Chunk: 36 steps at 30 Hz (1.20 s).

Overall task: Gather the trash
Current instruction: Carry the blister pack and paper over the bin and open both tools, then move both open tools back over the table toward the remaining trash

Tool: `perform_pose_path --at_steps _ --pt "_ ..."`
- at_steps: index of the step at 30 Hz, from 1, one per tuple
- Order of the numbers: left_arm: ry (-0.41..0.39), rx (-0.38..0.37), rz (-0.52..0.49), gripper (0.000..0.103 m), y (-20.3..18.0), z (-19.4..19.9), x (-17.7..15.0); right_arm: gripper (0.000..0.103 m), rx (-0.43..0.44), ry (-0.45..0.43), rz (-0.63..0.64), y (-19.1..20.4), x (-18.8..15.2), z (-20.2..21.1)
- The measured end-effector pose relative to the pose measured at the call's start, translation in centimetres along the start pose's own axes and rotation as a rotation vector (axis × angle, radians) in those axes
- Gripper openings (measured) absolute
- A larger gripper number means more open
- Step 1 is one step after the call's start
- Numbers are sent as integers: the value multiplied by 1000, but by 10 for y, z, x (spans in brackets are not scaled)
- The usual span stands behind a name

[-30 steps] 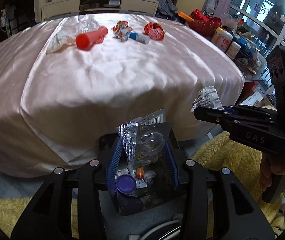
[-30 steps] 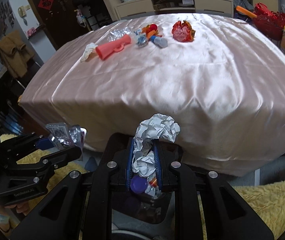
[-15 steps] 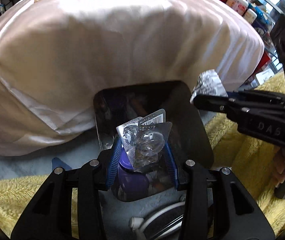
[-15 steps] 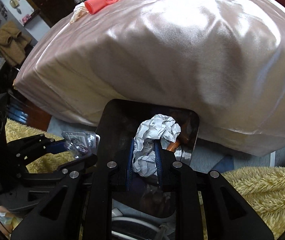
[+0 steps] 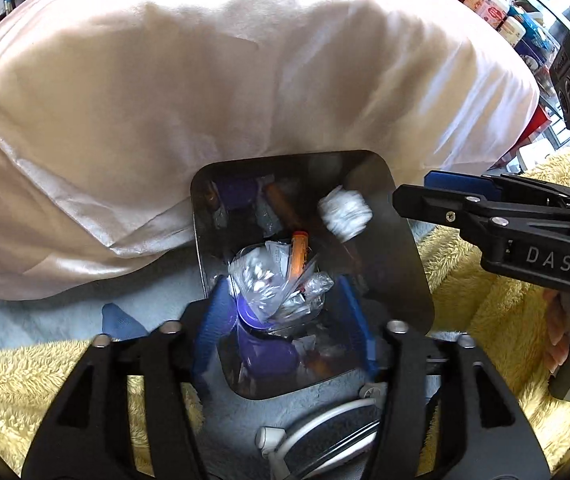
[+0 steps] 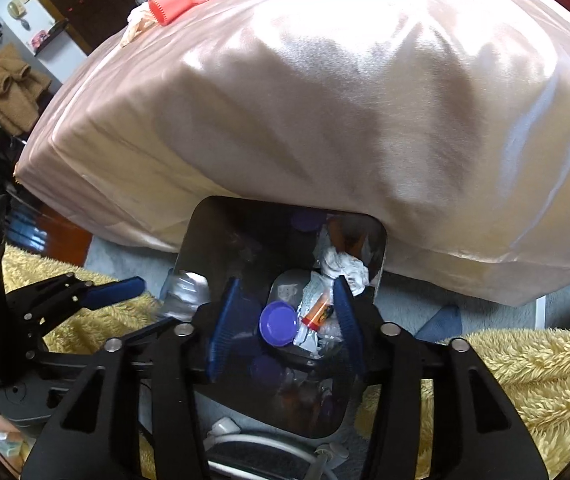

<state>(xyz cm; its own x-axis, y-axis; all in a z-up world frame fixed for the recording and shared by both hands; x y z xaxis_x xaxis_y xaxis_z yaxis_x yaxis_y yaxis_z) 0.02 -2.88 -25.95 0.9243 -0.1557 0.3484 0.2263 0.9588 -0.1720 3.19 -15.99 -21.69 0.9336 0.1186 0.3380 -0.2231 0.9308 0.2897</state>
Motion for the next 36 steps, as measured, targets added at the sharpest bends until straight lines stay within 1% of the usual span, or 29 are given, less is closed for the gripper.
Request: perform_pose_path --at_steps 1,2,3,4,5,6,9,12,14,16,19,22,24,26,27,29,31,36 --pt "-4 10 3 74 0 1 0 63 -11 -3 -3 -1 0 0" --pt "-10 24 4 83 1 3 1 73 -24 -7 -8 -3 1 1" --pt "-14 39 5 85 2 5 1 78 -34 -7 -15 -5 1 1" --pt "-15 49 7 89 2 7 1 94 -38 3 -20 -8 1 1" --pt "-15 54 11 92 3 8 2 99 -39 9 -26 -10 1 1" --pt "-15 56 14 95 4 9 2 100 -43 8 -30 -12 1 2" --pt "-22 61 29 95 9 16 3 100 -47 -6 -56 -21 2 10" --pt "-35 59 49 95 14 28 5 100 -42 -47 -91 -28 7 26" --pt "-52 57 49 95 18 40 8 100 -46 -78 -89 -29 12 39" --pt "-85 75 35 95 21 55 14 100 -64 -123 -73 -29 21 57" --pt "-158 106 31 95 27 81 30 100 -72 -206 -59 -29 40 87" --pt "-216 114 42 95 36 101 51 100 -75 -269 -42 -29 61 108" --pt "-235 112 49 95 42 109 66 100 -84 -293 -28 -28 76 115" --pt "-250 102 50 95 46 115 81 100 -88 -303 -16 -26 91 117" --pt "-256 84 48 95 48 116 89 100 -86 -308 -7 -24 98 117" --pt "-255 53 57 95 53 117 104 100 -89 -314 11 -20 111 116" --pt "-247 36 66 95 57 112 116 100 -91 -311 24 -20 122 113" --pt "-224 48 59 95 63 93 145 100 -70 -278 25 -18 142 91"
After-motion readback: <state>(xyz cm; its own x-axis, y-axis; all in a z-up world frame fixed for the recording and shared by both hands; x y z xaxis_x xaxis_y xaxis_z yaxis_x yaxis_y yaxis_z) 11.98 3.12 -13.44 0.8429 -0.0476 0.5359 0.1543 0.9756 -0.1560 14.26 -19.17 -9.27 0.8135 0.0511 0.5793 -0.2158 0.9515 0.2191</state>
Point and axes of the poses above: each gripper's, at about its wrist camera, not at the fingertips, and z roughly against the way its jaws point, y to its left, x to its top, the point moved 1 cm from there along -z, roughly the way its jaws point
